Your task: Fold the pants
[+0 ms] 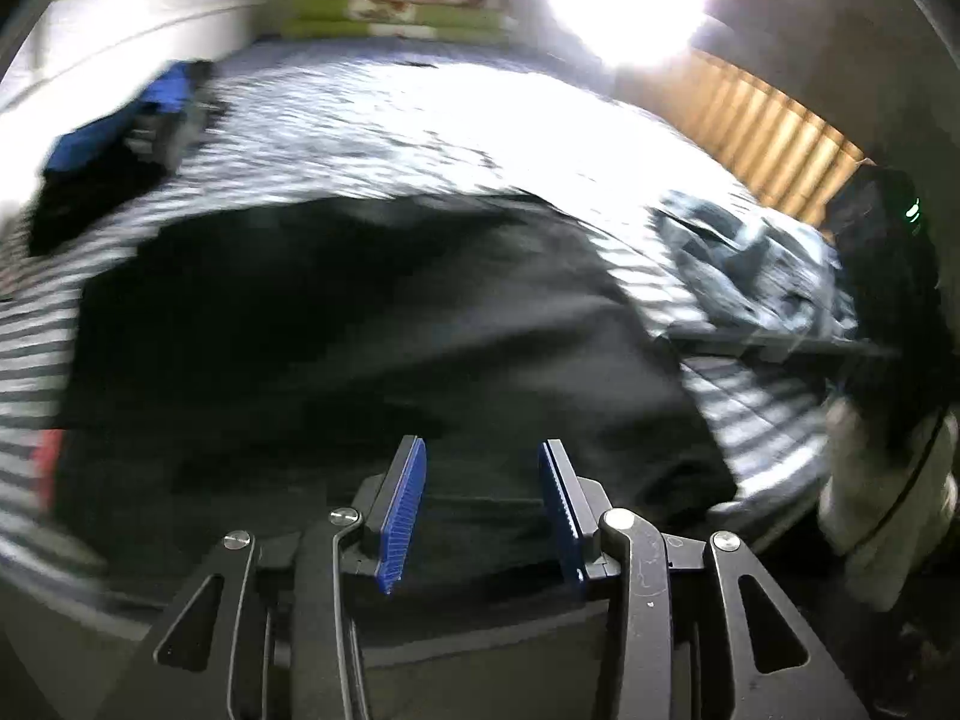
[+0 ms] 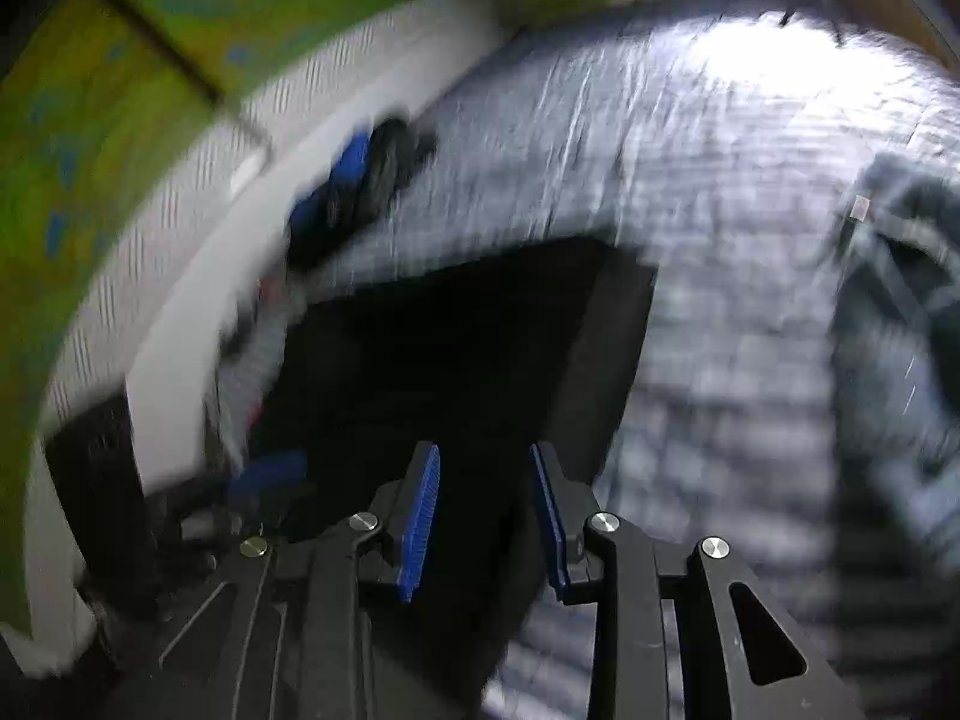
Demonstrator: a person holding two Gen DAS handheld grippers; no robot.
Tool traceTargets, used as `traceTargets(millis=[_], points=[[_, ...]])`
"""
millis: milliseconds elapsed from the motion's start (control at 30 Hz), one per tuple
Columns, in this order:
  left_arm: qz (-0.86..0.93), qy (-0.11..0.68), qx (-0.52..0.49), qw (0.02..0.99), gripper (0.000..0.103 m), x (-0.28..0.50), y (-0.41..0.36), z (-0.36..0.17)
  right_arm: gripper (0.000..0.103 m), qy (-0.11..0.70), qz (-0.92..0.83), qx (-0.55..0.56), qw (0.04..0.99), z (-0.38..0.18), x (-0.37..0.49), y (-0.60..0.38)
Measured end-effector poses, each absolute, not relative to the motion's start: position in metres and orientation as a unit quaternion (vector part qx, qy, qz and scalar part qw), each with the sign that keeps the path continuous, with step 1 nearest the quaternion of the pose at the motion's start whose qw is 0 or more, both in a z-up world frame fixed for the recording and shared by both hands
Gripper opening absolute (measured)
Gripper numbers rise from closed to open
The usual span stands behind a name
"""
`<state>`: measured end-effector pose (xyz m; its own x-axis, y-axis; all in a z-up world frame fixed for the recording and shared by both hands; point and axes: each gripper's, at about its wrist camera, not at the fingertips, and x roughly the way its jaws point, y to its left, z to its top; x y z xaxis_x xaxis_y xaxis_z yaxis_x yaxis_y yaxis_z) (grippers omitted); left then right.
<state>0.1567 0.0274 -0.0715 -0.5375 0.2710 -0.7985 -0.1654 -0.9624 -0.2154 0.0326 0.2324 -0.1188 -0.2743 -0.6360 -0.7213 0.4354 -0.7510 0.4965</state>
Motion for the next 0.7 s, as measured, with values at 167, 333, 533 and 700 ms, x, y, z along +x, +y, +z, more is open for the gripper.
traceTargets(millis=[167,333,533,700], points=[[0.864,-0.016,-0.480,0.152,0.044,0.162,0.084,-0.097,0.026,-0.080,-0.793,0.541,0.270,-0.141,0.041,0.263],[0.874,-0.029,-0.454,0.170,0.048,0.173,0.100,-0.079,0.032,-0.154,-0.799,0.508,0.282,-0.121,0.033,0.297],[0.888,-0.033,-0.442,0.126,0.049,0.173,0.065,-0.065,0.036,-0.185,-0.754,0.546,0.316,-0.149,0.034,0.276],[0.898,-0.058,-0.433,0.047,0.049,0.165,0.000,-0.058,0.036,-0.180,-0.748,0.545,0.334,-0.162,0.042,0.244]])
